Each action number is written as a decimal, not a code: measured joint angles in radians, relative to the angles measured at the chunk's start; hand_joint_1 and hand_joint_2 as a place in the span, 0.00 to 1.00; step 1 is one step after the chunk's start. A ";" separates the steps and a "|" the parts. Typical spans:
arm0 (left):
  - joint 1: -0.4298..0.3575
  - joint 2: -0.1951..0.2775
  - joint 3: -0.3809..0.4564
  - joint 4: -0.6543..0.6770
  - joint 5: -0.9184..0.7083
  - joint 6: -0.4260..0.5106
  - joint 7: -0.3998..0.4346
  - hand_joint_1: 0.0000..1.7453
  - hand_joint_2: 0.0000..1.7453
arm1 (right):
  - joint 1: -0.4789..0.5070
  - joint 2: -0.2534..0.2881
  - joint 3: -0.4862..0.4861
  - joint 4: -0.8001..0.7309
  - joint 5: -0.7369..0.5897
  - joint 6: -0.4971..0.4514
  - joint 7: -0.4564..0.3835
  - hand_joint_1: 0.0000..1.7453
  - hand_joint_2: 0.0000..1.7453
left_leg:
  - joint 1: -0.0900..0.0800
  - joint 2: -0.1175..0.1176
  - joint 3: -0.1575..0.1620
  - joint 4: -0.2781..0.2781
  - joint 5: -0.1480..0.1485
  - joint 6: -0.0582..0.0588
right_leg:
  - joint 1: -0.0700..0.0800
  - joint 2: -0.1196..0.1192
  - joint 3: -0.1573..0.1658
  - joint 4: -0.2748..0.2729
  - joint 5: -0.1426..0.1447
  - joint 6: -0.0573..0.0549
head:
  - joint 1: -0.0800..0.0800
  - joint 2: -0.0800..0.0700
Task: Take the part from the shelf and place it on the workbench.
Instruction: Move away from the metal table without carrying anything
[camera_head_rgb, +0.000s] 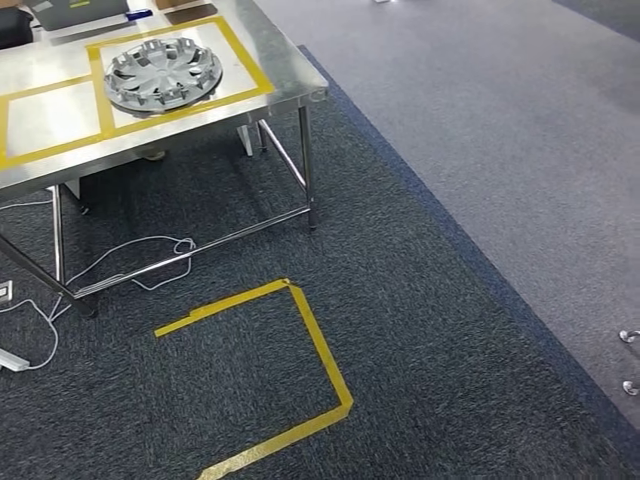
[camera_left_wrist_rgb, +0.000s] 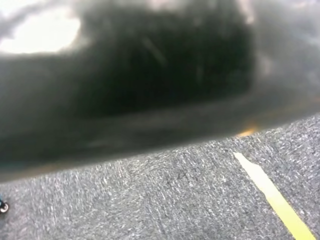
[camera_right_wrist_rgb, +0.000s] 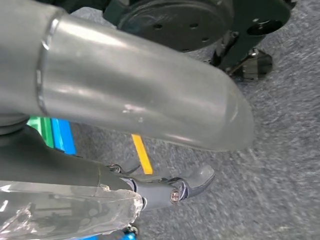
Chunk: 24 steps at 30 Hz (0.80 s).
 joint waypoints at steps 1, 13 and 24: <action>0.003 0.000 -0.002 -0.004 0.002 0.000 0.001 0.00 0.00 | 0.002 0.000 0.000 0.000 0.002 0.004 0.008 0.00 0.00 | 0.000 -0.002 0.001 -0.002 0.017 0.002 | 0.001 0.010 0.000 0.001 0.000 0.000 | 0.000 0.000; -0.031 0.002 -0.002 0.019 0.000 0.015 -0.044 0.00 0.00 | 0.044 0.001 0.000 -0.051 0.026 0.052 0.058 0.00 0.00 | 0.002 -0.012 0.110 -0.280 0.149 0.054 | -0.003 0.004 -0.107 0.180 -0.105 0.049 | 0.013 0.000; -0.085 0.027 -0.002 0.115 0.012 0.061 -0.099 0.00 0.00 | 0.011 0.000 -0.004 -0.026 0.008 0.031 0.027 0.00 0.00 | -0.006 0.071 0.129 -0.277 0.134 0.020 | 0.002 -0.046 -0.005 0.008 -0.014 0.024 | 0.008 0.000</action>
